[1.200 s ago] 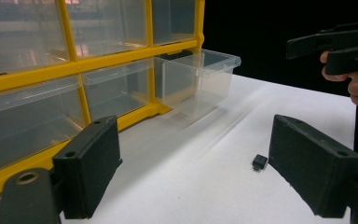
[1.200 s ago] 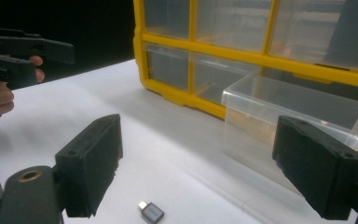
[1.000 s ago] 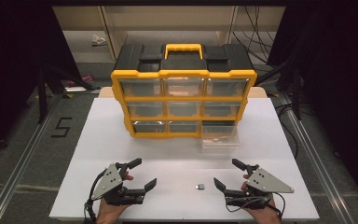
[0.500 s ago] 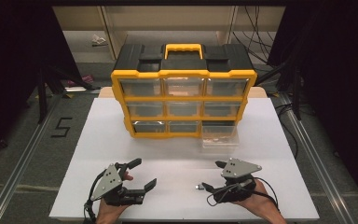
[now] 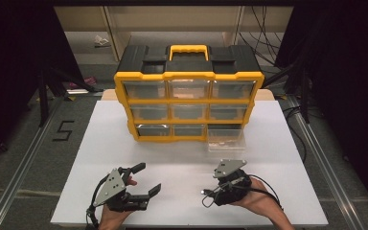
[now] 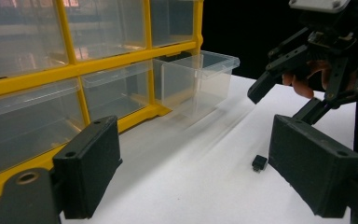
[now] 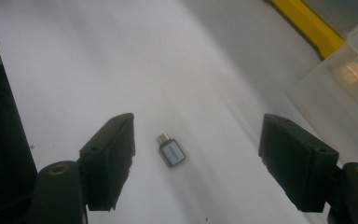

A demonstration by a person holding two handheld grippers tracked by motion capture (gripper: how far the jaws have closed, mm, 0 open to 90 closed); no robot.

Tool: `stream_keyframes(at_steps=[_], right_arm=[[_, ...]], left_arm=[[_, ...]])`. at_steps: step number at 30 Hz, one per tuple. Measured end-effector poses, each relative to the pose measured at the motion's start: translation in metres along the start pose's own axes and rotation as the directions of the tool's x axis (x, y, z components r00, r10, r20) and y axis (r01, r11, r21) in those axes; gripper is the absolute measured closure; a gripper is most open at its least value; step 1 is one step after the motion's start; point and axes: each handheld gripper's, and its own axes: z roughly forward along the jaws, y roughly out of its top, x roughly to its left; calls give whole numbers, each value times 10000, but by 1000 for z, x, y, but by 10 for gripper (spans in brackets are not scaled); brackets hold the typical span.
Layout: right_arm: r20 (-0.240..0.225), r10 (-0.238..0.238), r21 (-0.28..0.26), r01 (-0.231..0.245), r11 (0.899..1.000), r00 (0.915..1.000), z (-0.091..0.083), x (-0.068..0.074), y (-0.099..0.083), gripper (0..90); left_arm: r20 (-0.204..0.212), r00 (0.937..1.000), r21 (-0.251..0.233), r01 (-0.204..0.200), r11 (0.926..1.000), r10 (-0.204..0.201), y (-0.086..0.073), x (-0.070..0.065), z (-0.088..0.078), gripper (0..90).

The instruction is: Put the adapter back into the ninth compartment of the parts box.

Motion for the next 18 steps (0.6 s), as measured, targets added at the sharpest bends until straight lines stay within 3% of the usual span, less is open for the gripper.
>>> stream_keyframes(at_steps=[11,18], right_arm=[[-198,-671,980,687,9928,9976,17,2,8,385],[-338,-750,1423,790,9867,9966,27,1,9,449]], left_arm=[[43,10000,2,22,10000,-22,0,0,1,165],[126,9999,-41,14,10000,-13,0,0,0,165]])
